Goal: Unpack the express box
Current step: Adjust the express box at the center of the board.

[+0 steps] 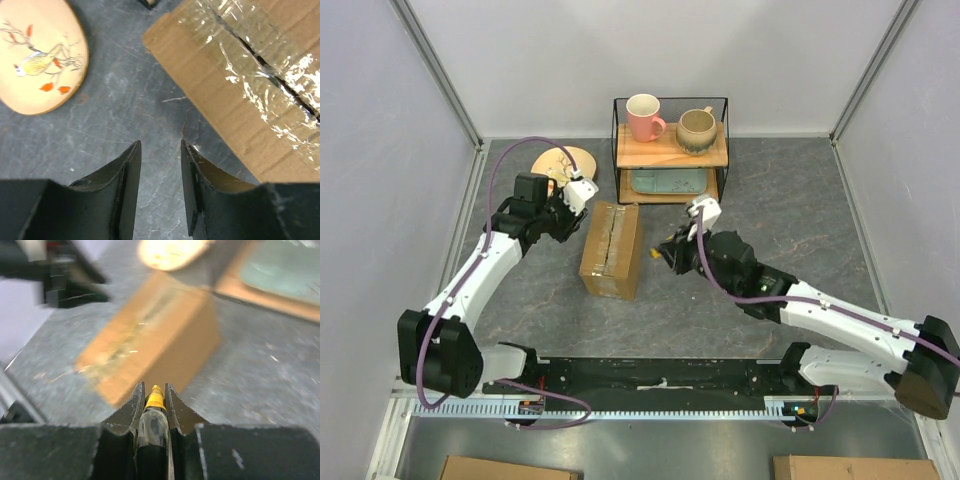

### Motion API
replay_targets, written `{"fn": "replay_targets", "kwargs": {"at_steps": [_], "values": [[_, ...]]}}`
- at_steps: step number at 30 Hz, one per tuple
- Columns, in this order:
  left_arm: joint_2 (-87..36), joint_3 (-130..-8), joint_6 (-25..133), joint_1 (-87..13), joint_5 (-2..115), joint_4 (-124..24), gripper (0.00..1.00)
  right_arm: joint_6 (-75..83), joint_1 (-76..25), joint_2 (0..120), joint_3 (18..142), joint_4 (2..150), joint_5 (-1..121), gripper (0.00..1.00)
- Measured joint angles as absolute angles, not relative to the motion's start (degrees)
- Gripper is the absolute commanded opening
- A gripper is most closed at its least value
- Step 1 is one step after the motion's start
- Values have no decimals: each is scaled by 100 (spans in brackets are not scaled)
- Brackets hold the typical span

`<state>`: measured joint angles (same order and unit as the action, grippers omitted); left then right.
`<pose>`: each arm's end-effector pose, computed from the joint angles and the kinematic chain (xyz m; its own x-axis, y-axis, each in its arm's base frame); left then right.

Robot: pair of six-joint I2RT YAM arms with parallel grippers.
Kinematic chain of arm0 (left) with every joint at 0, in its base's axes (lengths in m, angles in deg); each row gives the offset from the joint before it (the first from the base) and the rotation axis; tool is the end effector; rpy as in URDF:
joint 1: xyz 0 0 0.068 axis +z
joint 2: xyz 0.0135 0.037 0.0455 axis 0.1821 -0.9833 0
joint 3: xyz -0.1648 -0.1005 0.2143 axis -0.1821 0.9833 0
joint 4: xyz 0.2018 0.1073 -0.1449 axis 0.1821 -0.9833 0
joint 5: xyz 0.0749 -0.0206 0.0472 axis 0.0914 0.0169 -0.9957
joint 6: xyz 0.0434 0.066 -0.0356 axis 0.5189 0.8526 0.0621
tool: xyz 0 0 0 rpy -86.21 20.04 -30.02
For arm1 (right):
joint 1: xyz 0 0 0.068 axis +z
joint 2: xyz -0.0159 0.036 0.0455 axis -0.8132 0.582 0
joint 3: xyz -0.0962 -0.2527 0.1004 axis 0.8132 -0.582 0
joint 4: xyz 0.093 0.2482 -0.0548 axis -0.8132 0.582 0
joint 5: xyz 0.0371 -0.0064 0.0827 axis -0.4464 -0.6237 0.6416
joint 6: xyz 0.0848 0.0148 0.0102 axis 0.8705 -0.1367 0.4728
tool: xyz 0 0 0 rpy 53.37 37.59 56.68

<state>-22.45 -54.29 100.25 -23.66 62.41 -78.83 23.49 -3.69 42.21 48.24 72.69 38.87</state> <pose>0.2951 -0.0885 0.2738 -0.3086 0.6329 -0.7101 0.6960 0.6591 0.2850 0.2012 0.2185 0.2935 -0.4360 0.1512 -0.8871 -0.4720 0.8009 0.3685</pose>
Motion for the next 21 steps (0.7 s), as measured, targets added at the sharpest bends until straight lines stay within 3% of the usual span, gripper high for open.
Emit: {"fn": "replay_targets", "kwargs": {"at_steps": [11, 21], "values": [[-2894, -6249, 9785, -2141, 7251, -8294, 57, -879, 2260, 4779, 5455, 6567, 3858, 0], [-3952, -7307, 9420, -2073, 7699, -8196, 59, -2206, 2617, 5751, 5816, 6325, 3491, 0]]}}
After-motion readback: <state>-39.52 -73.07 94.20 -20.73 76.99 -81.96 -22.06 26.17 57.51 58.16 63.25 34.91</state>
